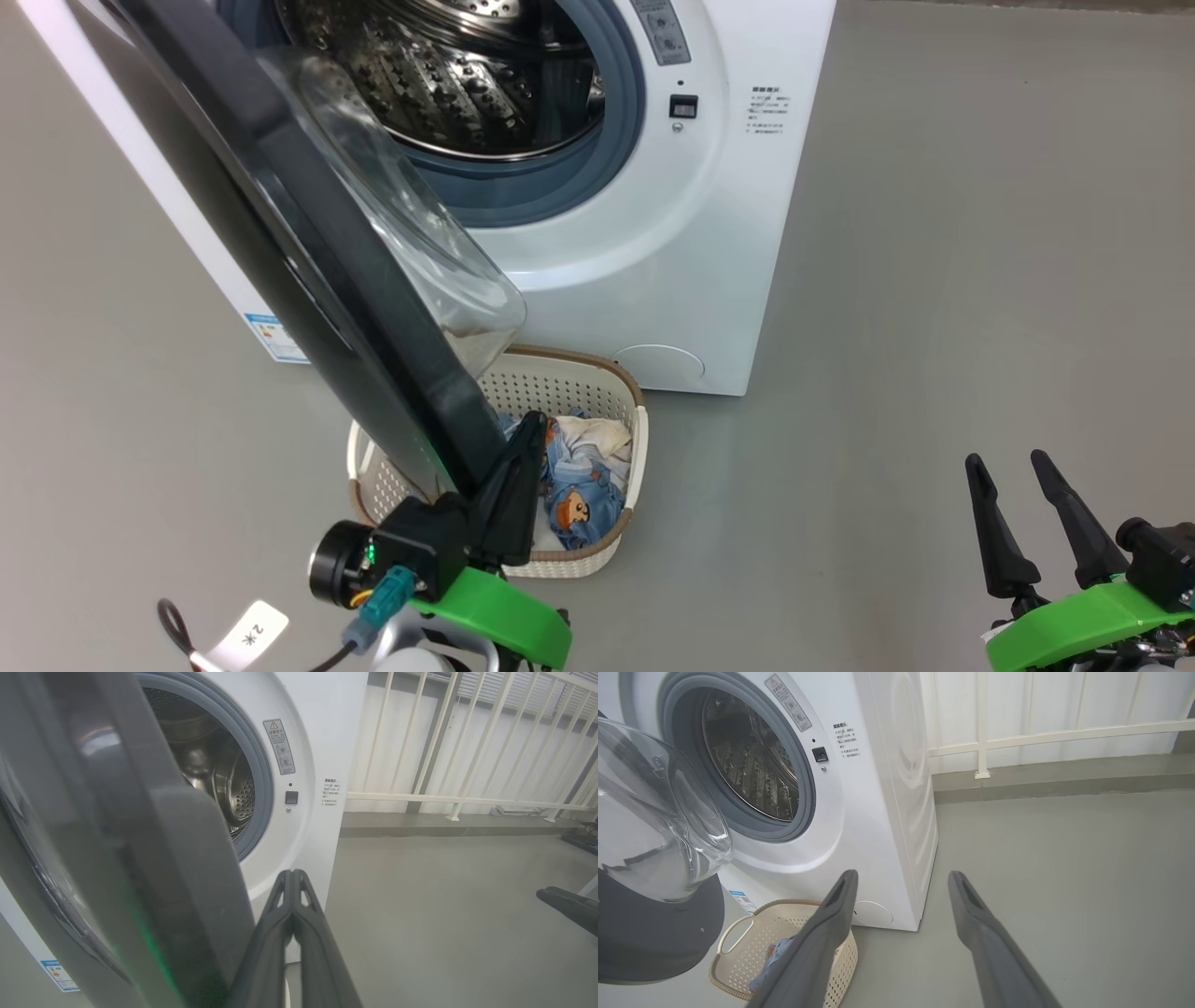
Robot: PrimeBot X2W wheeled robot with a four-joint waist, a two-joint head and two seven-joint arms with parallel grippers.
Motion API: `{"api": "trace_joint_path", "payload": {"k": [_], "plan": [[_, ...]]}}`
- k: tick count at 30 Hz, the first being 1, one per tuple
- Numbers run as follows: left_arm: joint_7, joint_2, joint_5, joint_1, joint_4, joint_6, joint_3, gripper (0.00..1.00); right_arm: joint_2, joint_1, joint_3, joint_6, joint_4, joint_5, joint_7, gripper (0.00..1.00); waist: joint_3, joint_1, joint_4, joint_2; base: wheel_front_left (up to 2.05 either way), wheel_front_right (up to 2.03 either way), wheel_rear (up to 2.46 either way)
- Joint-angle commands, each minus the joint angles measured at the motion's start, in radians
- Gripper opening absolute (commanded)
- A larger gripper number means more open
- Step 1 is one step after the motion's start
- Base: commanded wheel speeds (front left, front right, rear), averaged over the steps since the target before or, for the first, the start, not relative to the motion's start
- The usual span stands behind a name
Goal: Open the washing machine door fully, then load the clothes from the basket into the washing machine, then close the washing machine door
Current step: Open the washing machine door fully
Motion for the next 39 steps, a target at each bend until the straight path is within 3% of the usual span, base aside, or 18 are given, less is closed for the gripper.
{"api": "trace_joint_path", "payload": {"k": [1,10,22,39], "plan": [[-0.013,0.014,-0.007,-0.041,-0.014,0.009,0.041,0.00,-0.023,-0.019,0.020,0.005,-0.024,0.000,-0.012,1.00,-0.004,0.0000,0.005,0.0000,0.00,0.00,0.00],[-0.025,0.028,-0.025,-0.037,0.019,0.014,0.058,0.00,-0.024,-0.013,0.026,0.005,-0.027,0.000,-0.012,1.00,-0.016,0.0000,0.032,0.0000,0.00,0.00,0.00],[-0.034,0.039,-0.027,-0.007,0.007,0.034,0.056,0.00,-0.033,-0.004,0.022,0.005,-0.032,0.003,-0.012,1.00,-0.023,0.0000,0.125,0.0000,0.00,0.00,0.00],[-0.027,0.086,-0.034,0.059,-0.057,0.088,0.088,0.00,-0.044,0.004,0.029,0.005,-0.037,0.000,-0.012,1.00,-0.031,0.0000,0.318,0.0000,0.00,0.00,0.00]]}}
